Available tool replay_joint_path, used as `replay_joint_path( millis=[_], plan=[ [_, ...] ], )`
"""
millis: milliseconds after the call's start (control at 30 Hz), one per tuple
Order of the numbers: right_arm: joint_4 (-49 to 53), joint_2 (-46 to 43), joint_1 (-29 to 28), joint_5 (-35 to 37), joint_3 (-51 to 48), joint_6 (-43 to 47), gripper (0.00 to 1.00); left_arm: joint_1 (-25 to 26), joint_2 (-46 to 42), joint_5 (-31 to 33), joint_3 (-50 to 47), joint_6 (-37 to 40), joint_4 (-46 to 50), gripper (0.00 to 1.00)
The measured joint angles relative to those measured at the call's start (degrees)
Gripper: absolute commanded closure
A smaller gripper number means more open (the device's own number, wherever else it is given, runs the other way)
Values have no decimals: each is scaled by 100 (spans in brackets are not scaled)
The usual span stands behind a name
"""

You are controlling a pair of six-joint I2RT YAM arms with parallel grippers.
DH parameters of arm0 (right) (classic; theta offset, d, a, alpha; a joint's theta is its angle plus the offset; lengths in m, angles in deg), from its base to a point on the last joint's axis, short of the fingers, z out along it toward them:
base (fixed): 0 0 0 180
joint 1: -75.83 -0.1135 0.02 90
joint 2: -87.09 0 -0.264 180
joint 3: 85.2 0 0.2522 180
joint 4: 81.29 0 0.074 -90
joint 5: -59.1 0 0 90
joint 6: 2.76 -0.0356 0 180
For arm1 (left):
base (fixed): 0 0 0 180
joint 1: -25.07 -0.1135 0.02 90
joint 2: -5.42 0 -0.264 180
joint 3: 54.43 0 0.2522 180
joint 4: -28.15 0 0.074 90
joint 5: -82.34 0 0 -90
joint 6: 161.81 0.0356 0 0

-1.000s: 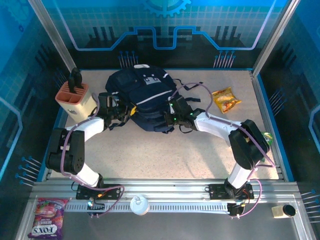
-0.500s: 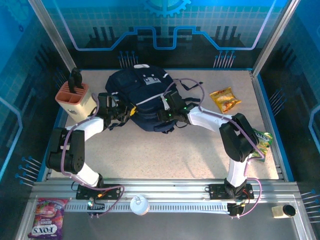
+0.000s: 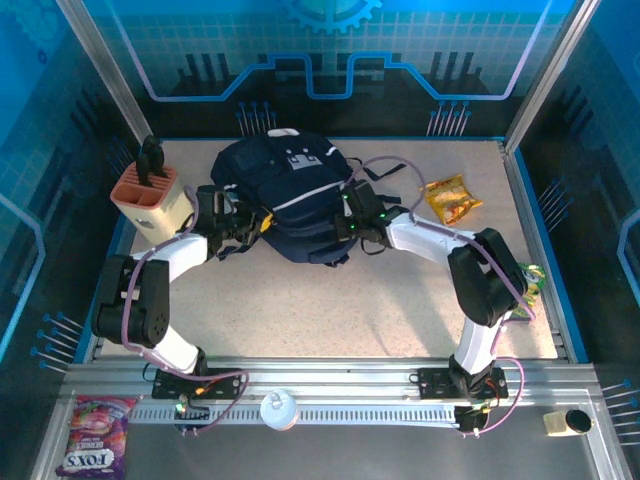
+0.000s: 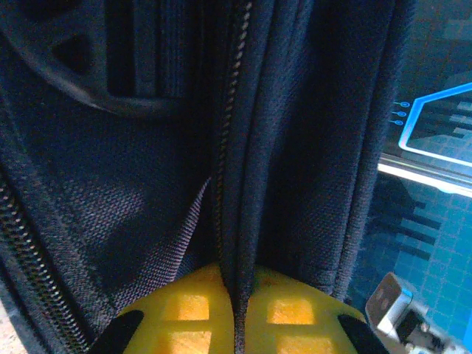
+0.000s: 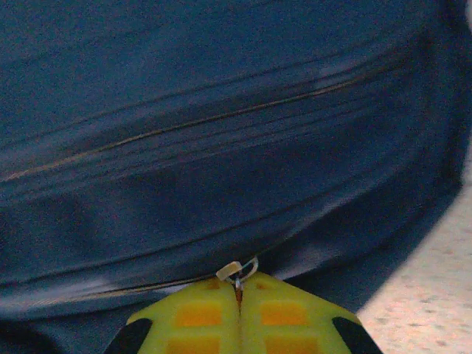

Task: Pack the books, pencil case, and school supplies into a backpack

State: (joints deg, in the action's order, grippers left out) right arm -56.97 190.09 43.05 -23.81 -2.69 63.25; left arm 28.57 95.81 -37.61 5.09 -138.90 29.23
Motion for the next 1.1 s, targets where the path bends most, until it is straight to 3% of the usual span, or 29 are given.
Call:
replay_joint_path(
  millis=[200, 433, 733, 967, 1100],
  plan=[
    [50, -170, 13, 98, -107, -2, 100, 9, 85, -107, 0, 42, 11, 100],
    [50, -990, -402, 120, -920, 192, 100, 7, 411, -208, 426, 426, 566, 100],
    [-107, -848, -1043, -566, -911, 127, 100, -188, 881, 120, 1436, 901, 1099, 61],
    [-306, -26, -1353, -1067, -31, -122, 100, -750, 474, 323, 1202, 1073, 1517, 48],
    [-249, 382, -1384, -1217, 586, -197, 100, -796, -452, 293, 634, 1043, 1919, 47]
  ],
)
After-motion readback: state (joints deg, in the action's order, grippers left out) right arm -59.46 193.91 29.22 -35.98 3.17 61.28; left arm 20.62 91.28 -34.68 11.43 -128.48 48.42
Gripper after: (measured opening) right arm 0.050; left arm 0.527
